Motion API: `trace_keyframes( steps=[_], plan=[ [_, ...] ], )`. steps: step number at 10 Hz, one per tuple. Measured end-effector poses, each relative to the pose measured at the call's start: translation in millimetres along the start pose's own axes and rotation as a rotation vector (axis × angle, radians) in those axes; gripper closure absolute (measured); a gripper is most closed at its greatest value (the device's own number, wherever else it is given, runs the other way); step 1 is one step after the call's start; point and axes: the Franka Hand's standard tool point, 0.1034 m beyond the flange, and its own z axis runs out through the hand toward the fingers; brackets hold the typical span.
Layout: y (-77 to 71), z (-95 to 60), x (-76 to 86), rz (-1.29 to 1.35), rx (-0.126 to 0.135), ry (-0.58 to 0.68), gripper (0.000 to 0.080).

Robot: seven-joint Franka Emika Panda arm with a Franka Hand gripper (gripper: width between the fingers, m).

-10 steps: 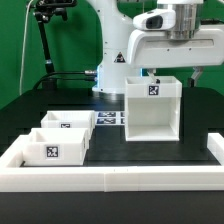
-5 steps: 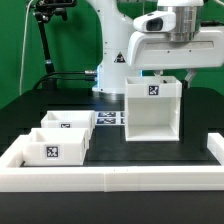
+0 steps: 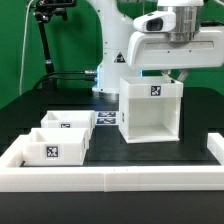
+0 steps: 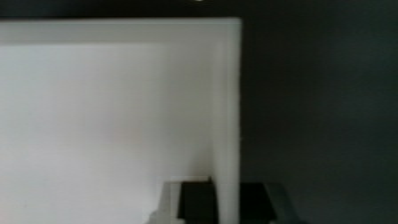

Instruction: Assemble drawer

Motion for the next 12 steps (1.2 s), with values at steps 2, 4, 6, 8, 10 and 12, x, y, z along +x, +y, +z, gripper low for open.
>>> trace_keyframes(
  steps=[2, 4, 6, 8, 10, 12],
  plan=[
    [0.0, 0.0, 0.0, 0.0, 0.0, 0.0, 0.0761],
    [0.0, 0.0, 0.0, 0.0, 0.0, 0.0, 0.0761],
    [2.1, -0.4, 1.5, -0.019, 0.0, -0.001, 0.0761],
    [12.8, -8.1, 26.6, -0.053, 0.008, 0.011, 0.0761],
    [12.7, -8.2, 57.1, -0.067, 0.022, 0.036, 0.0761],
    [16.0, -6.1, 81.8, -0.106, 0.027, 0.061, 0.0761]
  ],
)
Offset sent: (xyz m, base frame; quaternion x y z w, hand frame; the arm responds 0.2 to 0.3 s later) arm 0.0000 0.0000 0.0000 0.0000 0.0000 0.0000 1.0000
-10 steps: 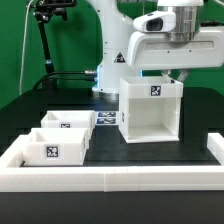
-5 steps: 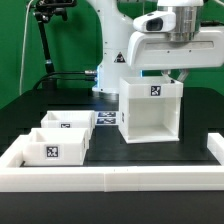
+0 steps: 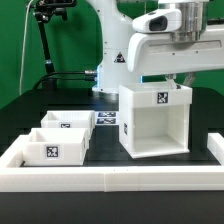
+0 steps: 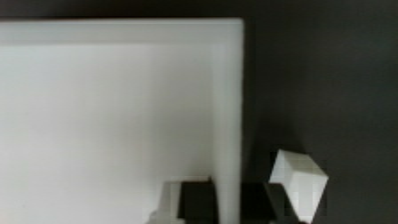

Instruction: Assemble drawer

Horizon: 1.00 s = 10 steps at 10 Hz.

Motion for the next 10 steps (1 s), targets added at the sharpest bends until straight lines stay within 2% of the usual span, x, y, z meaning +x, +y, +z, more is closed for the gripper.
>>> trace_keyframes(
  steps=[6, 10],
  plan=[
    [-0.3, 0.4, 1.1, 0.019, 0.001, 0.001, 0.0761],
    [14.1, -0.5, 38.9, 0.094, 0.014, 0.023, 0.0761]
  ],
)
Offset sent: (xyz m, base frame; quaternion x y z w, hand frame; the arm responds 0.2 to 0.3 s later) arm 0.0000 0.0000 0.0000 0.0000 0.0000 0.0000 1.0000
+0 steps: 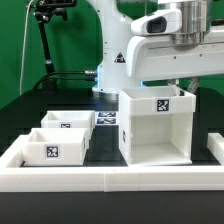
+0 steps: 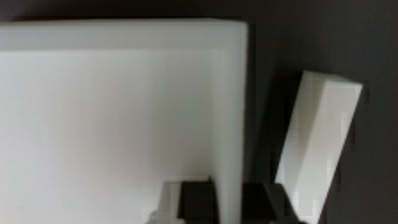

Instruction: Assemble drawer

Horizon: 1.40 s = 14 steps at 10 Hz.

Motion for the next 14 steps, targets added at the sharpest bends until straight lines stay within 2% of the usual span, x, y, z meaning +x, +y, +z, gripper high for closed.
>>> trace_keyframes(
  steps=[2, 5, 10, 12, 14],
  plan=[
    [1.3, 0.0, 23.0, -0.008, 0.003, 0.044, 0.0761],
    [0.7, -0.3, 24.1, 0.004, 0.003, 0.048, 0.0761],
    [-3.4, -1.3, 25.9, 0.298, 0.021, 0.052, 0.0761],
    [0.2, -5.9, 35.3, 0.438, 0.038, 0.06, 0.0761],
    [-4.1, -5.0, 34.2, 0.528, 0.046, 0.056, 0.0761]
  ],
)
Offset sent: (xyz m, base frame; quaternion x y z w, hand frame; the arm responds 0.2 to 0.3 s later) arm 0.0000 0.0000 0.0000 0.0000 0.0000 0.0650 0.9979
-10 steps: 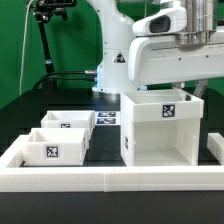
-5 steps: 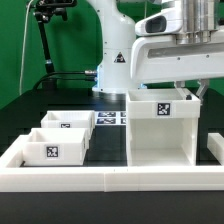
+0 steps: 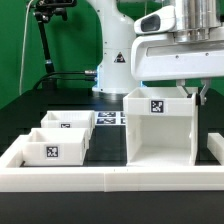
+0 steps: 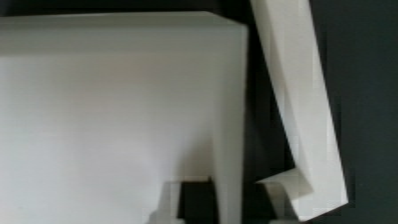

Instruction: Assemble drawer

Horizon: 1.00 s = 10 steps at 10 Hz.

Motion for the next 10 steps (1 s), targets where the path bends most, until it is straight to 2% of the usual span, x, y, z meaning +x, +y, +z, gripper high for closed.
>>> trace_keyframes(
  steps=[4, 5, 7, 8, 9, 10],
  plan=[
    [-4.6, -0.4, -1.5, 0.205, 0.017, -0.006, 0.0761],
    [-1.3, -1.0, 3.2, 0.366, 0.038, -0.004, 0.0761],
    [6.6, -1.4, 23.0, 0.584, 0.039, -0.002, 0.0761],
    [6.8, -1.9, 25.5, 0.708, 0.052, -0.01, 0.0761],
    [4.5, -2.2, 26.2, 0.806, 0.077, -0.021, 0.0761],
    [2.0, -2.4, 25.3, 0.859, 0.084, -0.029, 0.0761]
  ],
)
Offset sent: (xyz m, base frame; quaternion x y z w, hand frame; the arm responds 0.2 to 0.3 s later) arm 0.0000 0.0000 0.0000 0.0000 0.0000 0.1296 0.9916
